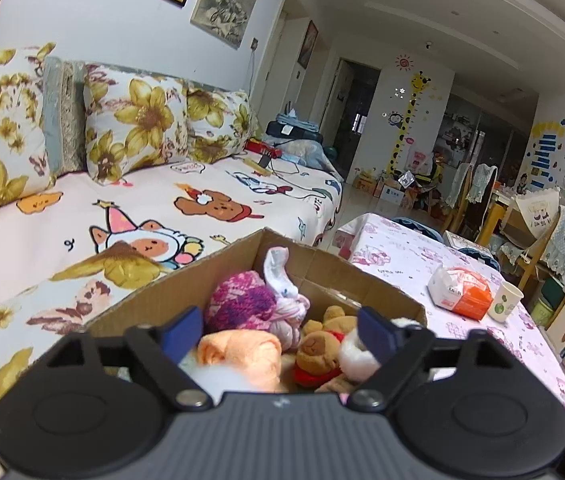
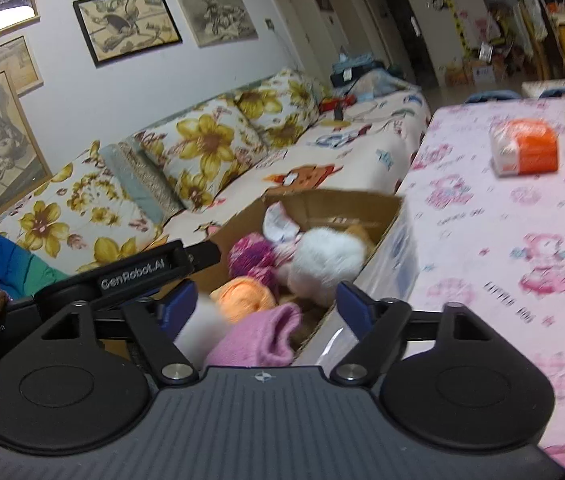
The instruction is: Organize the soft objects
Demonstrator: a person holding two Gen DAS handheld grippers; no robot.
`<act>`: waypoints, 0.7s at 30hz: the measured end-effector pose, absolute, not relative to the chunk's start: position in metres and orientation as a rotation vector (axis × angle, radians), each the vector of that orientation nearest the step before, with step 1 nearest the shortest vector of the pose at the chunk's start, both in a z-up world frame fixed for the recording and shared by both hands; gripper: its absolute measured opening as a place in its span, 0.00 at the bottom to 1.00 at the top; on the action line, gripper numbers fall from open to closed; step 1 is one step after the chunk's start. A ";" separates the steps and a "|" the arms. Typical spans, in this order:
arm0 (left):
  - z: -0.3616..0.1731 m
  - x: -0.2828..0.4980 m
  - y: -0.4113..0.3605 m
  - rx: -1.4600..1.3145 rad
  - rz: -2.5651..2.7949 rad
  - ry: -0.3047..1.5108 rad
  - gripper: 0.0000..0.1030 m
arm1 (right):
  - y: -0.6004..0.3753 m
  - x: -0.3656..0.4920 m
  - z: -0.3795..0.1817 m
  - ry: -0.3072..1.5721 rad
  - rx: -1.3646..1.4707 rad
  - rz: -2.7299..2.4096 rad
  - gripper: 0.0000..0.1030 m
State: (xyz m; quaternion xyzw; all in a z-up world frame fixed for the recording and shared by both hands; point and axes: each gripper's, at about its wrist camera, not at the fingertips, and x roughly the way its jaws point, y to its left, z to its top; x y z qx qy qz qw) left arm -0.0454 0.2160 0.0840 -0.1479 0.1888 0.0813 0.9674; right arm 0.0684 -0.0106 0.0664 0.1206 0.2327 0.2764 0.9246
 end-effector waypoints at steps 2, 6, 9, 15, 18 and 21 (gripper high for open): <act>0.086 -0.047 0.213 -0.280 0.175 0.374 0.97 | -0.014 0.063 0.069 0.455 0.218 0.544 0.97; 0.090 -0.048 0.202 -0.220 0.183 0.368 0.99 | -0.021 0.052 0.072 0.415 0.152 0.465 0.99; 0.091 -0.048 0.194 -0.181 0.197 0.380 0.99 | -0.030 0.050 0.071 0.417 0.139 0.399 1.00; 0.093 -0.056 0.181 -0.146 0.188 0.381 0.99 | -0.043 0.047 0.068 0.451 0.128 0.300 1.00; 0.096 -0.065 0.173 -0.158 0.180 0.374 0.99 | -0.047 0.043 0.069 0.457 0.128 0.277 1.00; 0.101 -0.074 0.163 -0.152 0.166 0.373 0.99 | -0.051 0.036 0.071 0.459 0.126 0.260 1.00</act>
